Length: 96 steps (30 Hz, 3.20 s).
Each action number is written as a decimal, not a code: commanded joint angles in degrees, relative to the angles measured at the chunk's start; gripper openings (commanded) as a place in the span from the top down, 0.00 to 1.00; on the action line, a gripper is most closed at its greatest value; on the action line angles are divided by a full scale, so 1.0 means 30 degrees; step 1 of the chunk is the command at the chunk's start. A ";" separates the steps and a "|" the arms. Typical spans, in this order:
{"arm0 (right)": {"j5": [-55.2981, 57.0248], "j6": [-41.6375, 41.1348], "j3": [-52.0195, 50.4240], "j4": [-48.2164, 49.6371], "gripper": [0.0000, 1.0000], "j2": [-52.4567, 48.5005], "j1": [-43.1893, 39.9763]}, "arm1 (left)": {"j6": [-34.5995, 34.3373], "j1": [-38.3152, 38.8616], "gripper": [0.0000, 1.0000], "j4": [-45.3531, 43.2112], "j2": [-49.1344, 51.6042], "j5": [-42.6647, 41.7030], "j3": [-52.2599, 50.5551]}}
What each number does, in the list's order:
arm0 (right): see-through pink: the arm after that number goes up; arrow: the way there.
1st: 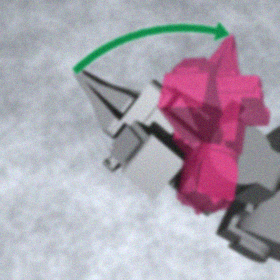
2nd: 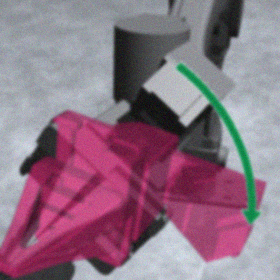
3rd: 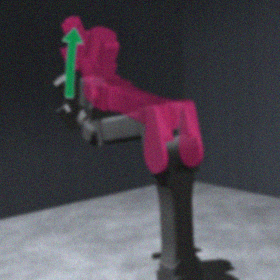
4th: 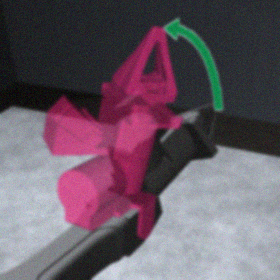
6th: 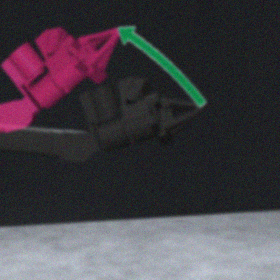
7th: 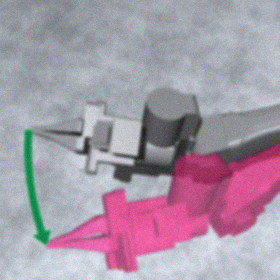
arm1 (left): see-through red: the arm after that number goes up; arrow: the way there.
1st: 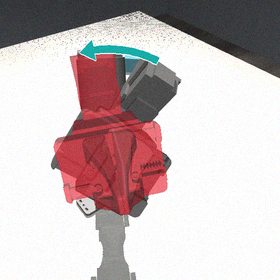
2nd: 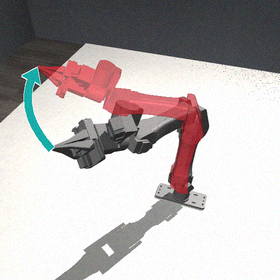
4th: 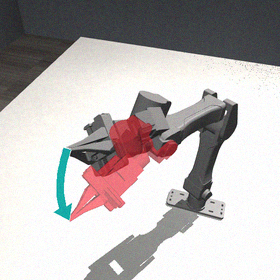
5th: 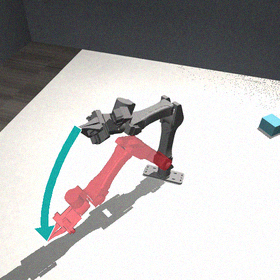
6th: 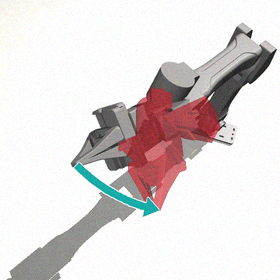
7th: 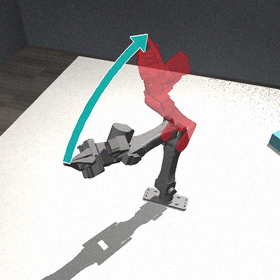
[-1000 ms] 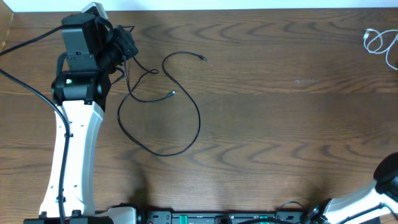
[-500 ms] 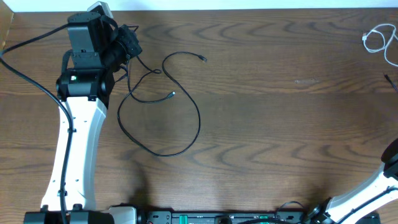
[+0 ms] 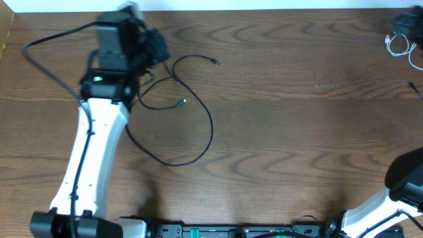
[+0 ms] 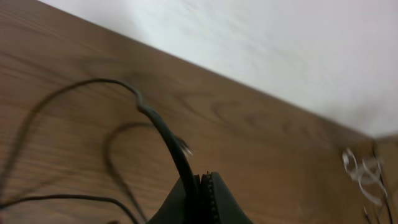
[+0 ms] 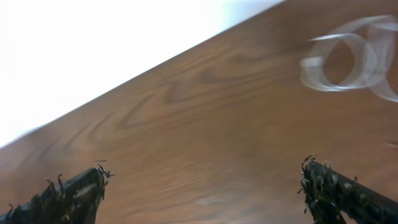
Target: Untangle cables
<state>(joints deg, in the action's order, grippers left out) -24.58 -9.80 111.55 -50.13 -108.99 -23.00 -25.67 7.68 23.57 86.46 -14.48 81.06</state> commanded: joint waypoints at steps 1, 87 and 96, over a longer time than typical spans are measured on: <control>-0.0321 0.0430 -0.0007 -0.0007 0.01 -0.0102 0.1552 | 0.0036 0.2229 0.93 -0.0087 0.0940 -0.0102 0.0306; 0.4932 0.8976 0.3643 0.3606 0.01 -1.2721 1.9824 | 0.0350 -0.5377 0.07 0.2994 -0.2171 -0.0940 0.0306; 0.5158 0.7672 0.3643 0.0729 0.43 -1.2721 1.9977 | 0.0350 -0.5377 0.06 0.3147 -0.2171 -0.0940 0.0306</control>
<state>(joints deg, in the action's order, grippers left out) -8.99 15.66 123.70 -44.73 -145.53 36.23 -25.43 -8.25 32.82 79.85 -17.50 81.12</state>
